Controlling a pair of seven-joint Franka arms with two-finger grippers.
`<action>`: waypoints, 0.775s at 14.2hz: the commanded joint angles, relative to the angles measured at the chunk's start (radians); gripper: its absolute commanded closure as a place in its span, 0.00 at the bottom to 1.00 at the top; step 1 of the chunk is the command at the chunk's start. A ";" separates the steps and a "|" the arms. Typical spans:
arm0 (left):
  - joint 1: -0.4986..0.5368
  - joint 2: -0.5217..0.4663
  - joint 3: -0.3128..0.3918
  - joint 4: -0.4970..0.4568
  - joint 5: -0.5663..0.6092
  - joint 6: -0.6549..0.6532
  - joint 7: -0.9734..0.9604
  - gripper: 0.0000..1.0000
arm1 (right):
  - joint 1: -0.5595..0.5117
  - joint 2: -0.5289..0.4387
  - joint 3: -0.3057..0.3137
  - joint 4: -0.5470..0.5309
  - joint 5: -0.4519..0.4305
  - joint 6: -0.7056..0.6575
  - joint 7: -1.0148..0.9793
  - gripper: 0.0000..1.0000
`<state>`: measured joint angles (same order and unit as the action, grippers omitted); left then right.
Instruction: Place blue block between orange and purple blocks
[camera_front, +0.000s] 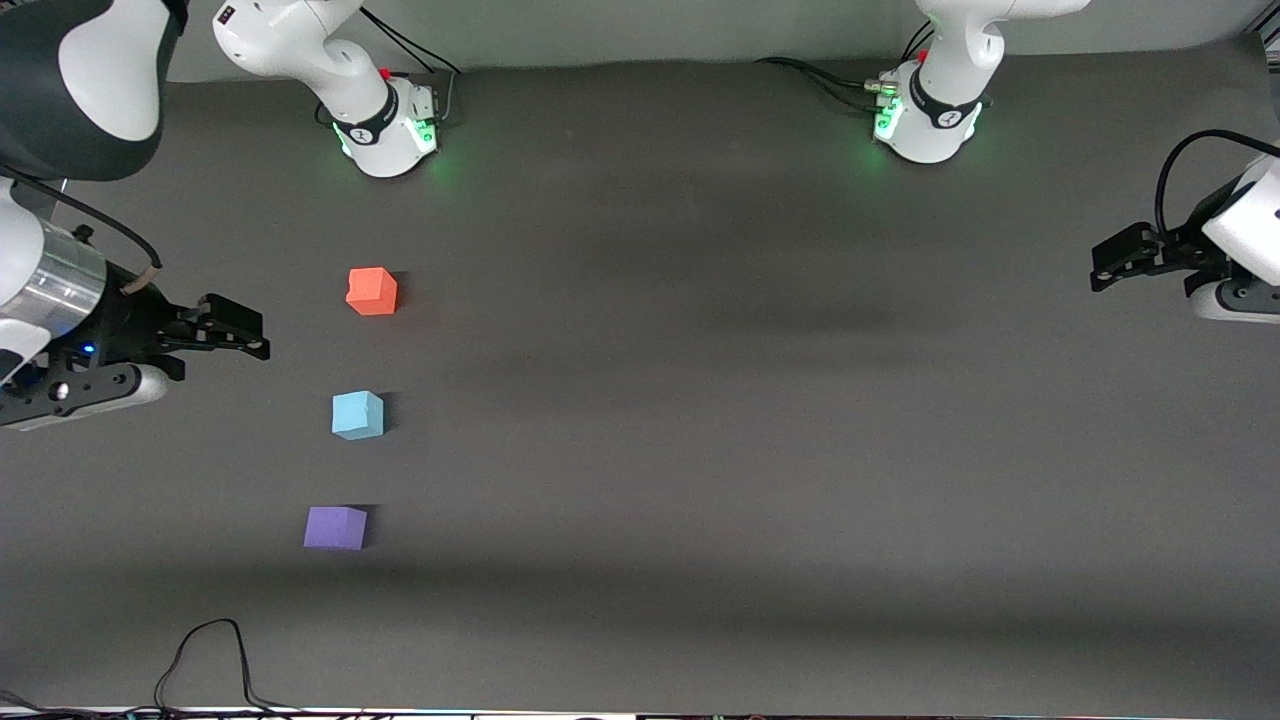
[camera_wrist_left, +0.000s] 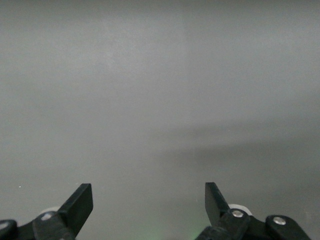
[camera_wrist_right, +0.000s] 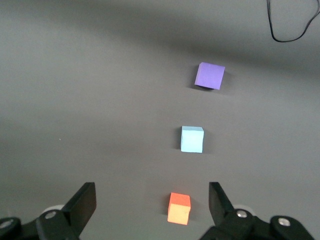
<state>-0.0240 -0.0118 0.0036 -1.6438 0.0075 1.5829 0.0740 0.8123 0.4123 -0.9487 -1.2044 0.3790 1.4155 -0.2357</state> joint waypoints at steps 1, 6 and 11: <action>-0.011 -0.011 0.004 -0.004 0.008 -0.009 -0.019 0.00 | -0.230 -0.116 0.363 0.000 -0.160 -0.015 0.119 0.00; -0.011 -0.011 0.004 -0.004 0.008 -0.009 -0.019 0.00 | -0.658 -0.344 0.928 -0.327 -0.315 0.176 0.210 0.00; -0.011 -0.011 0.004 -0.005 0.008 -0.009 -0.019 0.00 | -0.729 -0.403 0.946 -0.423 -0.295 0.209 0.211 0.00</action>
<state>-0.0243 -0.0118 0.0034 -1.6440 0.0075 1.5829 0.0736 0.1098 0.0588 -0.0184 -1.5593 0.0874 1.5929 -0.0454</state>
